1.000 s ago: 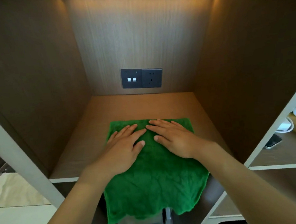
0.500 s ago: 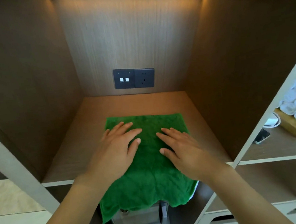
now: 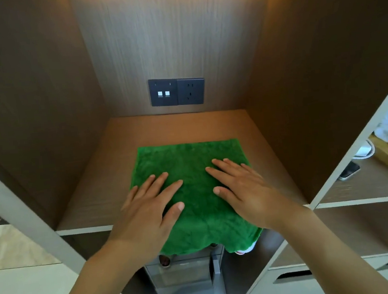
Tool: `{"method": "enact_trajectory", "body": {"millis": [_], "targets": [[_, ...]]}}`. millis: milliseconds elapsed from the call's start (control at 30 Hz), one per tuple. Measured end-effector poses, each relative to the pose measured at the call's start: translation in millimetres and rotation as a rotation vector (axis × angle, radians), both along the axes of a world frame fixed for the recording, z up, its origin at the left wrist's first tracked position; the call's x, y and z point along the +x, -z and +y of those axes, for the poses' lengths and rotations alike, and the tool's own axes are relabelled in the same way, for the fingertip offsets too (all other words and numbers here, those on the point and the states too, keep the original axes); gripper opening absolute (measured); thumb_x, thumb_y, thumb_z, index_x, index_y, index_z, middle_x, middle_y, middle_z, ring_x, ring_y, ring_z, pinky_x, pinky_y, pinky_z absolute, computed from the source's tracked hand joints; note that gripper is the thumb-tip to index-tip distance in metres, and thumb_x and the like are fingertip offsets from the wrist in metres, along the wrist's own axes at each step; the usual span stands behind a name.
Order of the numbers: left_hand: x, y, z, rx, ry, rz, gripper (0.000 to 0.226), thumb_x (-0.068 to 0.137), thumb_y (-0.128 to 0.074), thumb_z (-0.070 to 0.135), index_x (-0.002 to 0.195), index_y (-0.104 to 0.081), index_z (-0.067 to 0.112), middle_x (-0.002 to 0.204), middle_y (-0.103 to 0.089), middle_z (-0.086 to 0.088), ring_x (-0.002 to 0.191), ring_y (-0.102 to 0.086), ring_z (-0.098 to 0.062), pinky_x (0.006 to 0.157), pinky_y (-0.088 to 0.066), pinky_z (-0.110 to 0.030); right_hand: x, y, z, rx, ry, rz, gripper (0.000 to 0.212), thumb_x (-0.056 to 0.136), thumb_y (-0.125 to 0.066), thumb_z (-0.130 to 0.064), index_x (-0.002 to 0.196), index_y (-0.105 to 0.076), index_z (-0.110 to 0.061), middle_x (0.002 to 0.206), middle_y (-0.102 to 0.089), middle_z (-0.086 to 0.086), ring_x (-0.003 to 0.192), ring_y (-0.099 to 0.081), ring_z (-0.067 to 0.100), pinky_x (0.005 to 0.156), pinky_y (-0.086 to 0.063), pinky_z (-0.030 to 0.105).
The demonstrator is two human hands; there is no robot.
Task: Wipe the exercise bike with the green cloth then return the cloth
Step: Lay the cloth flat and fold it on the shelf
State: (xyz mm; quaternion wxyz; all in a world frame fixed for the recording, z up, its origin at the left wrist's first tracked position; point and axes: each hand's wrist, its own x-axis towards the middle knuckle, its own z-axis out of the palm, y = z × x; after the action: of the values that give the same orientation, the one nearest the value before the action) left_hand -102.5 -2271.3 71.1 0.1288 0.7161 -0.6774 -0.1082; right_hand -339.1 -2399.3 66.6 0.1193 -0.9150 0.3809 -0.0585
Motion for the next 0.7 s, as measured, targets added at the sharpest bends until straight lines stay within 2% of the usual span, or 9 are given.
{"method": "enact_trajectory", "body": {"millis": [133,200,267,333,433,500,567,700], "targets": [[-1.5,9.5,27.8,-0.002,0.028,0.031,0.066,0.090,-0.004,0.078,0.155,-0.004,0.065,0.165,0.017,0.034,0.152,0.024,0.007,0.122,0.013,-0.025,-15.9,5.6,19.9,-0.039,-0.040,-0.023,0.063,0.106,-0.013,-0.064,0.166,-0.016,-0.044,0.174,-0.003,-0.023,0.159,0.009,-0.003,0.128,0.004,0.028],[0.0,10.4,32.2,-0.051,0.023,0.095,0.063,0.094,-0.012,0.076,0.155,-0.018,0.062,0.165,0.004,0.037,0.152,0.015,0.012,0.123,0.007,-0.022,-21.4,4.4,23.6,-0.032,-0.051,-0.051,0.064,0.105,-0.016,-0.065,0.165,-0.021,-0.044,0.173,-0.007,-0.024,0.159,0.006,-0.005,0.130,0.001,0.029],[0.4,6.8,29.1,-0.174,-0.013,0.142,0.059,0.096,-0.027,0.068,0.151,-0.042,0.052,0.160,-0.022,0.035,0.151,-0.007,0.012,0.122,-0.010,-0.020,-24.0,0.6,24.5,0.001,-0.061,-0.127,0.064,0.104,-0.024,-0.063,0.163,-0.030,-0.040,0.172,-0.016,-0.023,0.159,0.000,-0.006,0.131,-0.005,0.029],[3.6,4.8,24.8,-0.287,-0.015,0.172,0.052,0.095,-0.042,0.061,0.138,-0.064,0.042,0.149,-0.041,0.035,0.147,-0.028,0.010,0.116,-0.022,-0.014,-27.0,-2.1,26.3,0.012,-0.076,-0.214,0.061,0.104,-0.036,-0.059,0.159,-0.041,-0.035,0.169,-0.027,-0.023,0.158,-0.010,-0.006,0.131,-0.011,0.028],[12.4,12.4,26.0,-0.296,0.085,0.181,0.047,0.096,-0.056,0.064,0.130,-0.072,0.037,0.143,-0.049,0.035,0.143,-0.033,0.016,0.115,-0.021,-0.004,-36.1,2.8,31.3,-0.005,-0.111,-0.266,0.055,0.103,-0.047,-0.055,0.154,-0.051,-0.032,0.164,-0.036,-0.023,0.156,-0.019,-0.007,0.130,-0.015,0.028],[15.9,22.2,30.6,-0.368,0.115,0.209,0.043,0.095,-0.064,0.057,0.129,-0.073,0.033,0.142,-0.057,0.028,0.143,-0.041,0.010,0.119,-0.029,-0.014,-41.3,9.5,34.8,-0.081,-0.145,-0.258,0.053,0.105,-0.052,-0.050,0.153,-0.052,-0.029,0.163,-0.039,-0.019,0.157,-0.024,-0.001,0.131,-0.020,0.032],[14.2,29.4,33.5,-0.469,0.097,0.219,0.041,0.094,-0.065,0.049,0.128,-0.074,0.027,0.139,-0.064,0.020,0.141,-0.049,0.003,0.120,-0.036,-0.024,-43.2,15.0,36.7,-0.223,-0.173,-0.244,0.051,0.106,-0.055,-0.045,0.152,-0.055,-0.022,0.162,-0.045,-0.010,0.155,-0.035,0.010,0.127,-0.031,0.041],[6.2,38.8,38.9,-0.629,0.086,0.183,0.029,0.093,-0.072,0.032,0.116,-0.080,0.016,0.126,-0.073,0.009,0.130,-0.062,-0.005,0.113,-0.048,-0.033,-44.0,25.4,41.8,-0.445,-0.216,-0.312,0.042,0.104,-0.058,-0.031,0.138,-0.068,-0.007,0.147,-0.062,0.006,0.141,-0.057,0.025,0.111,-0.052,0.051]]}}
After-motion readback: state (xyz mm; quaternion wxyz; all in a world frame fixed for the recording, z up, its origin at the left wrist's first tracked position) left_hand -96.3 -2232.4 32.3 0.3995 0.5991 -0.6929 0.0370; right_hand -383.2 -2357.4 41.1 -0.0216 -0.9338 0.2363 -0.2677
